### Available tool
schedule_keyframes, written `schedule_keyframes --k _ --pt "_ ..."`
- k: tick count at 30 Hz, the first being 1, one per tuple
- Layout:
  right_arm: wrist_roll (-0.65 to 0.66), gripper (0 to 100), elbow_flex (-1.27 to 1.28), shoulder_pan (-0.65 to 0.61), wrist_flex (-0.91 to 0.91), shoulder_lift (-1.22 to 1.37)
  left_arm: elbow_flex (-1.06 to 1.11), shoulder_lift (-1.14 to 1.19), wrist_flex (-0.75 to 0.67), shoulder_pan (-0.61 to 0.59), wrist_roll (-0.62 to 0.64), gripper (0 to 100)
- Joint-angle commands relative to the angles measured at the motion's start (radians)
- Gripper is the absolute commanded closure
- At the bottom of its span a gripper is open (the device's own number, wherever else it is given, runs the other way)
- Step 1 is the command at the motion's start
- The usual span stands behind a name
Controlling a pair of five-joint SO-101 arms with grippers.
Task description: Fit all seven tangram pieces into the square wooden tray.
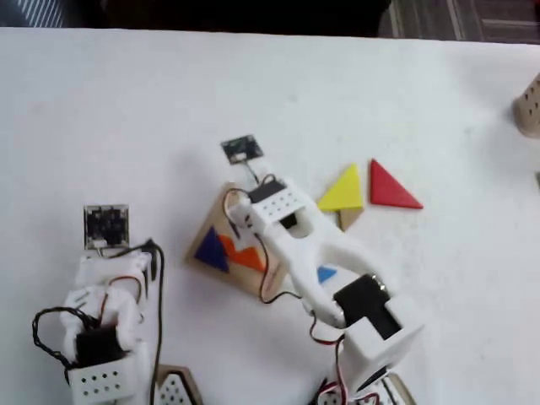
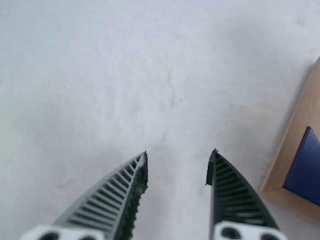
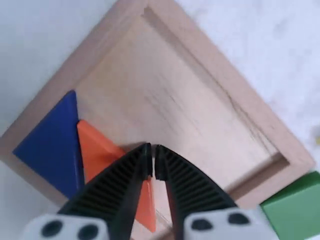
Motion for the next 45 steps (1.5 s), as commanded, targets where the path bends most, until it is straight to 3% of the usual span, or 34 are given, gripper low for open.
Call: schedule_keyframes --k 1,14,20,34,45 --pt "-0.006 98.1 -0.009 -0.021 0.051 -0.058 -0.003 -0.010 -0.031 -0.012 0.003 79" --pt "-0.009 98.1 -0.052 -0.018 0.065 -0.051 -0.003 -0.010 -0.032 -0.012 0.003 79" --pt "-0.014 98.1 -0.057 -0.022 -0.038 -0.048 -0.003 -0.010 -0.032 -0.012 0.003 79" --pt "-0.005 98.1 -0.018 -0.074 0.077 -0.059 -0.003 -0.010 -0.032 -0.012 0.003 79" --pt "0.055 98.1 0.141 -0.076 0.004 -0.282 -0.003 -0.010 -0.032 -0.012 0.003 79"
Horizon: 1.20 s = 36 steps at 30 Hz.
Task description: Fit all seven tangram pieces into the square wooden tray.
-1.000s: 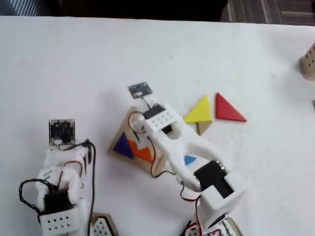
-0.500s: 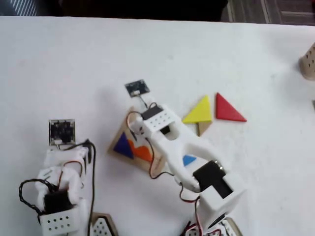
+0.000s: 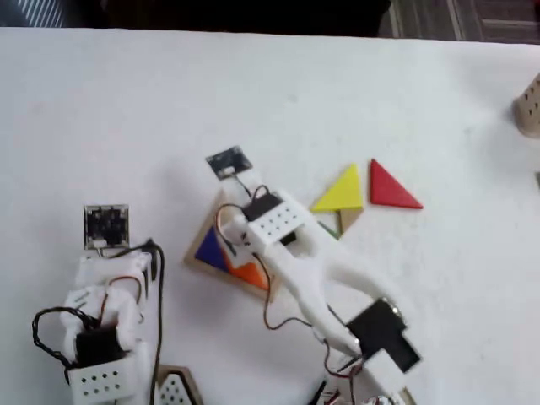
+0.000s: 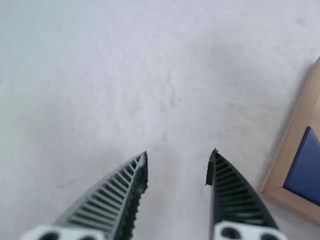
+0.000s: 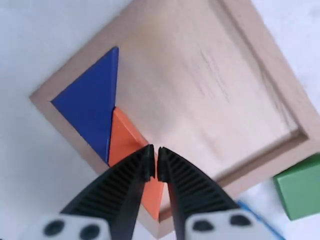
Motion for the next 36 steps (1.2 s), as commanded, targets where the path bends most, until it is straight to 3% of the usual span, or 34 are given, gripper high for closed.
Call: schedule_keyframes --k 1,8,19,28,33,36 --pt "0.015 98.1 0.041 0.001 -0.070 -0.099 -0.003 -0.010 -0.032 -0.012 0.003 79" --pt "0.011 97.8 0.057 0.042 -0.101 -0.099 -0.003 -0.010 -0.032 -0.012 0.003 79" --pt "0.018 97.8 0.190 -0.058 -0.295 -0.097 -0.003 -0.010 -0.032 -0.012 0.003 79" --pt "0.018 98.1 0.201 -0.068 -0.298 -0.108 -0.003 -0.010 -0.032 -0.012 0.003 79" --pt "0.018 98.1 0.160 -0.021 -0.228 -0.130 -0.003 -0.010 -0.032 -0.012 0.003 79" --pt "0.018 98.1 0.129 0.087 -0.180 -0.183 -0.003 -0.010 -0.032 -0.012 0.003 79"
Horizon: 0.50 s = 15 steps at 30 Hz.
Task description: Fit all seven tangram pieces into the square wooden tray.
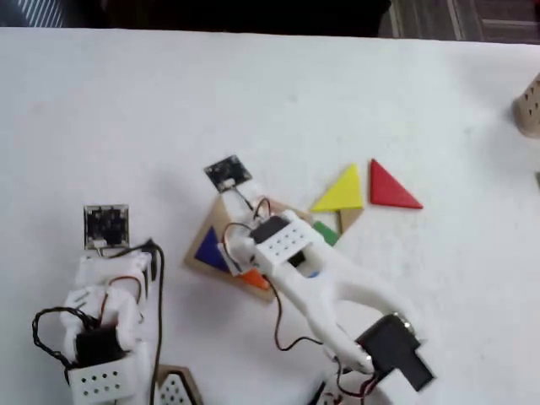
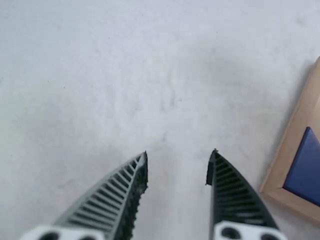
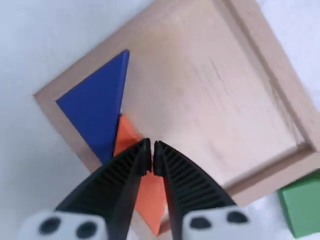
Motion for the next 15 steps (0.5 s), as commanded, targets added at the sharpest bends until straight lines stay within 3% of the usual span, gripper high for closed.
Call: schedule_keyframes --k 1,8,15 --pt "0.012 98.1 -0.063 0.137 0.048 -0.104 -0.003 -0.010 -0.032 -0.012 0.003 79" --pt "0.012 97.7 -0.092 0.441 0.048 -0.229 -0.003 -0.010 -0.032 -0.012 0.003 79" --pt "0.005 97.7 -0.095 0.555 0.042 -0.191 -0.003 -0.010 -0.031 -0.012 0.002 79"
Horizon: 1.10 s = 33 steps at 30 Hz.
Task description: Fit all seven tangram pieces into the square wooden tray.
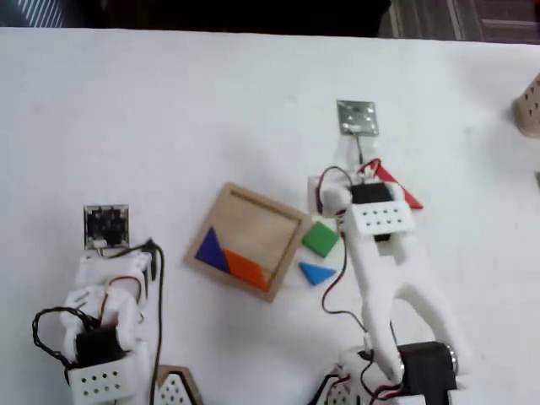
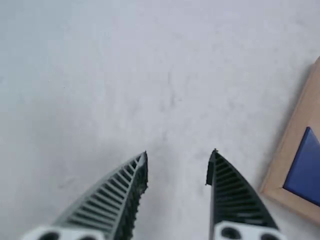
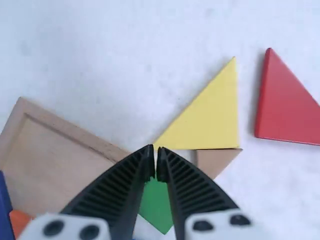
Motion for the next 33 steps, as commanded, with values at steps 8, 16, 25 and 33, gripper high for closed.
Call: schedule_keyframes --k 8,16,25,33 --pt "0.002 97.6 -0.075 0.068 -0.005 0.124 -0.003 -0.010 -0.029 -0.030 0.003 79" --pt "0.012 87.0 -0.157 0.056 0.202 0.186 -0.003 -0.010 -0.031 -0.031 0.005 79" --pt "0.149 82.6 -0.107 -0.047 0.263 0.137 -0.003 -0.010 -0.031 -0.031 0.005 79" --pt "0.063 82.6 -0.086 0.031 0.154 0.140 -0.003 -0.010 -0.031 -0.031 0.005 79"
